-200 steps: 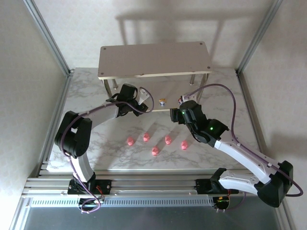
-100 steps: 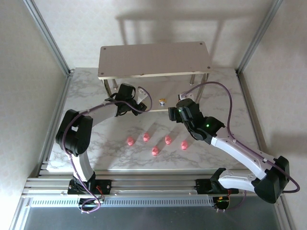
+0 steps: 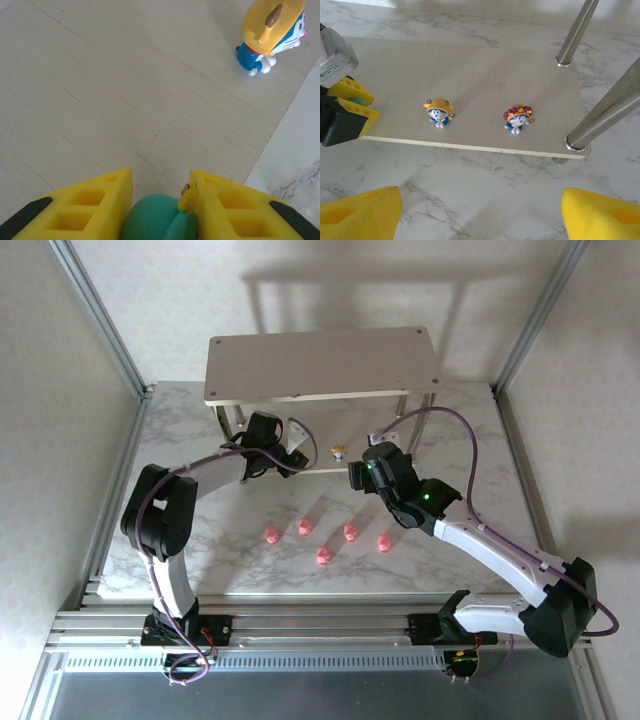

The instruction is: Place and organize the plastic toys onto the shelf

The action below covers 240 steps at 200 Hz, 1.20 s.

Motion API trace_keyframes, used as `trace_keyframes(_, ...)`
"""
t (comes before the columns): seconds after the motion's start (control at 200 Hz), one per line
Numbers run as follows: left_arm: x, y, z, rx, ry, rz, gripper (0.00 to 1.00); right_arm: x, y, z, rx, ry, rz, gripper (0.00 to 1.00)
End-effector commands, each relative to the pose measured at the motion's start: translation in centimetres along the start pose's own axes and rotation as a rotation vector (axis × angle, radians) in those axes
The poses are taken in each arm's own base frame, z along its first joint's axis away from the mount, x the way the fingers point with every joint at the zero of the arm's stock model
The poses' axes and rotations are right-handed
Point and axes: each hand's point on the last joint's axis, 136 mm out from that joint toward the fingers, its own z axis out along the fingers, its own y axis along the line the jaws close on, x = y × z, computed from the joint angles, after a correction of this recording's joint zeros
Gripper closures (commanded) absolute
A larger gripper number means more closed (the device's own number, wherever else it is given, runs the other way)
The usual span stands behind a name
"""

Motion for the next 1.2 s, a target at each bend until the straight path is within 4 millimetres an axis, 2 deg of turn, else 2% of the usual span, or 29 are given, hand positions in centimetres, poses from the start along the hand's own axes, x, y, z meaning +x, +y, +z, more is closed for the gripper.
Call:
trace_keyframes(0.0,0.3,0.5,0.6,0.013,0.007,0.007,0.66,-1.2,-0.5,-0.2,0.021,-0.023,0.007,0.17)
trace_keyframes(0.21,0.5,0.6,1.0,0.021,0.009,0.006,0.65,-1.1,-0.6,-0.1,0.028,-0.018,0.008,0.17)
trace_keyframes(0.38,0.5,0.9,0.9,0.012,0.006,0.001,0.59,-1.1,-0.5,0.0,0.028,-0.014,0.008,0.17)
trace_keyframes(0.706,1.2,1.5,0.6,0.000,0.012,-0.012,0.58,-1.1,0.0,0.5,0.019,-0.003,0.011,0.17)
trace_keyframes(1.196,1.4,1.3,0.2,0.008,0.014,-0.013,0.54,-1.1,0.1,0.6,0.015,-0.003,0.021,0.17)
